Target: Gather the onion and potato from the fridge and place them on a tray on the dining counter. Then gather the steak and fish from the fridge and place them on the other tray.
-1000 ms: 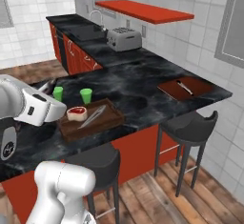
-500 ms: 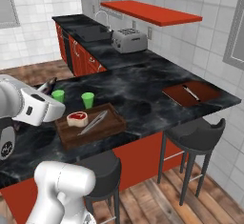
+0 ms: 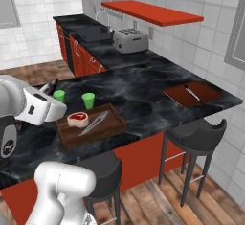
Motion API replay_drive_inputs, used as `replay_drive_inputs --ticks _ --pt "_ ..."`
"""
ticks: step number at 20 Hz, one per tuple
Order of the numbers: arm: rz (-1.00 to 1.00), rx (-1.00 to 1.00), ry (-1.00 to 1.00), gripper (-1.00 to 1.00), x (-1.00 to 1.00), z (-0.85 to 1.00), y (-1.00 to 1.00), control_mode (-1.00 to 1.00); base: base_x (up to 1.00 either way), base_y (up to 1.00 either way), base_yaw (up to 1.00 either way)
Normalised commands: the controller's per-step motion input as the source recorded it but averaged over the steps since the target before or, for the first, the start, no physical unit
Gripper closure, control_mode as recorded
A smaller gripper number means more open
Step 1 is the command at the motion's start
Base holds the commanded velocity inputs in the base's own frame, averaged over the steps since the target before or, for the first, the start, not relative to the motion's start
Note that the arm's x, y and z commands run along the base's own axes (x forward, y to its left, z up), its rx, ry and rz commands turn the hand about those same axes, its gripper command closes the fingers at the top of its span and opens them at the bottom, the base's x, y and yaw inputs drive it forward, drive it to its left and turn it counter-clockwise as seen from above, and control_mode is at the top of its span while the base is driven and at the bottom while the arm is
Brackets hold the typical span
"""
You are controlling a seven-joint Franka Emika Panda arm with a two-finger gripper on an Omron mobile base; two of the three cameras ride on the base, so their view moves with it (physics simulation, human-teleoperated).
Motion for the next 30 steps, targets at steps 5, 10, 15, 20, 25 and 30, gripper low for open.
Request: replay_drive_inputs --ticks 5,10,15,20,25,30 --pt "0.0 0.0 0.56 1.0 0.89 -0.33 -0.02 -1.0 0.0 0.0 0.0" --pt "0.0 0.0 0.66 1.0 0.92 -0.48 0.0 -1.0 0.0 0.0 0.0" --pt "0.02 0.0 0.52 1.0 0.92 -0.83 0.0 -1.0 0.0 0.0 0.0" --pt "0.01 -0.02 0.2 1.0 0.73 -0.92 0.0 -1.0 0.0 0.0 0.0" --pt "0.0 -0.01 0.0 1.0 0.66 -0.57 0.0 -1.0 0.0 0.0 0.0" --pt "0.0 0.0 -0.07 1.0 0.48 -0.44 0.0 -1.0 0.0 0.0 0.0"
